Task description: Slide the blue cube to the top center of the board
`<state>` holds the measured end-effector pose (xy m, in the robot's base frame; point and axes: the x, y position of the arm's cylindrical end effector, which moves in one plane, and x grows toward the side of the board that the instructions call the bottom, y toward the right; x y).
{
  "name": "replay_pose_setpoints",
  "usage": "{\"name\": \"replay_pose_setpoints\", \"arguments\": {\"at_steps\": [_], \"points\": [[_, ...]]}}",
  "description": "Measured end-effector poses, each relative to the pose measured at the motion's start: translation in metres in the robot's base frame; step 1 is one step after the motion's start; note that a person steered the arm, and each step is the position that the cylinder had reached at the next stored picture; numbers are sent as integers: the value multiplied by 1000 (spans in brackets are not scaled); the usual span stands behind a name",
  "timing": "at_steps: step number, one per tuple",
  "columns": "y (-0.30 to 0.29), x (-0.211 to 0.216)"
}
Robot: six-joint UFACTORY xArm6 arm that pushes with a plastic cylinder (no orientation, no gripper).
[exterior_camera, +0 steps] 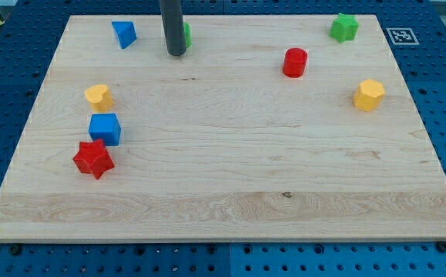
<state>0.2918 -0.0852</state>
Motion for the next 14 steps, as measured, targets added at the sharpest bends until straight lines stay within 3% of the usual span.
{"name": "replay_pose_setpoints", "arguments": {"at_steps": [4, 5, 6, 9, 11, 13, 14], "points": [[133, 4], [105, 32], [62, 33], [-101, 65], [-189, 137], [-147, 200], [-114, 196]]}}
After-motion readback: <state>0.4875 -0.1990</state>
